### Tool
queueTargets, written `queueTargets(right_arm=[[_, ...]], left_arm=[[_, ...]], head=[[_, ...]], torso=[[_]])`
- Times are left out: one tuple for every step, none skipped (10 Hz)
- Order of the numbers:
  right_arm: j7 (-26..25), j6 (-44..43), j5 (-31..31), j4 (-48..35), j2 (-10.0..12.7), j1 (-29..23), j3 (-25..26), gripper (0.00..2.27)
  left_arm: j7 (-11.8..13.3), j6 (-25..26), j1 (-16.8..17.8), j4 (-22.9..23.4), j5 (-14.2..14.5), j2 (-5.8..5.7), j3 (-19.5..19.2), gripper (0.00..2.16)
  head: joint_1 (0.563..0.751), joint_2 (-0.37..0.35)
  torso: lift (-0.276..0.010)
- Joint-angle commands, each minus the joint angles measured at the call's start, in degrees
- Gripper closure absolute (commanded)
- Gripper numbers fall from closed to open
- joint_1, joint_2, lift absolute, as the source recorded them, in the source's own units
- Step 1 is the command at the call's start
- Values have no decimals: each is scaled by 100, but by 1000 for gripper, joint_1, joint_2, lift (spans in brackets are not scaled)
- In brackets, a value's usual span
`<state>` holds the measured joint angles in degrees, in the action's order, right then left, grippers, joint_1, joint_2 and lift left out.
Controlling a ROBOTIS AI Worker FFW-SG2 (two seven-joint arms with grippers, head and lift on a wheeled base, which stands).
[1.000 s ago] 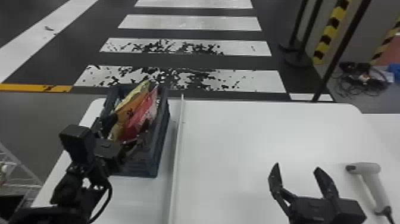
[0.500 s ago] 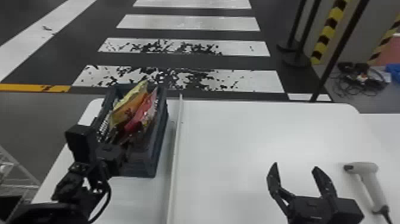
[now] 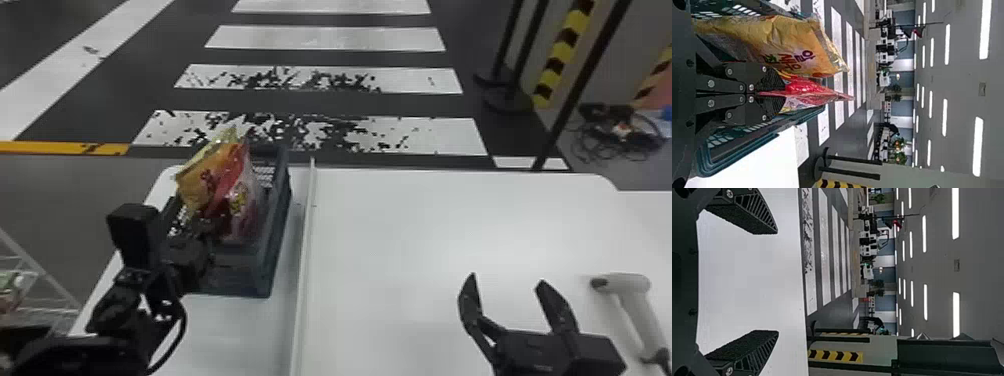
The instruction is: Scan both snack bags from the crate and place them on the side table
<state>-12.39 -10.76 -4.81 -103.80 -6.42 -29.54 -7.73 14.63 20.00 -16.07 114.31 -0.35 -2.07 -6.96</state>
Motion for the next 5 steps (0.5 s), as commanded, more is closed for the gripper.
queueTargets(right_arm=[[0, 0, 24, -9, 0, -8, -44, 83], [0, -18, 41, -9, 0, -8, -71, 83], [0, 0, 76, -18, 0, -8, -123, 83], [0, -18, 103, -18, 0, 1, -158, 83], [0, -18, 129, -9, 9, 18, -176, 83]], left_arm=[[-21, 88, -45, 364, 35, 22, 19, 2142], [-56, 246, -115, 716, 122, 5, 1, 2142], [-83, 474, -203, 1120, 149, -13, -7, 2142], [-118, 633, -291, 1445, 210, -22, -16, 2142], [-135, 703, -344, 1577, 456, -13, -25, 2142]], head=[[695, 41], [695, 41], [695, 44], [695, 48], [695, 51]], torso=[[-95], [-95], [-95], [-95], [-95]])
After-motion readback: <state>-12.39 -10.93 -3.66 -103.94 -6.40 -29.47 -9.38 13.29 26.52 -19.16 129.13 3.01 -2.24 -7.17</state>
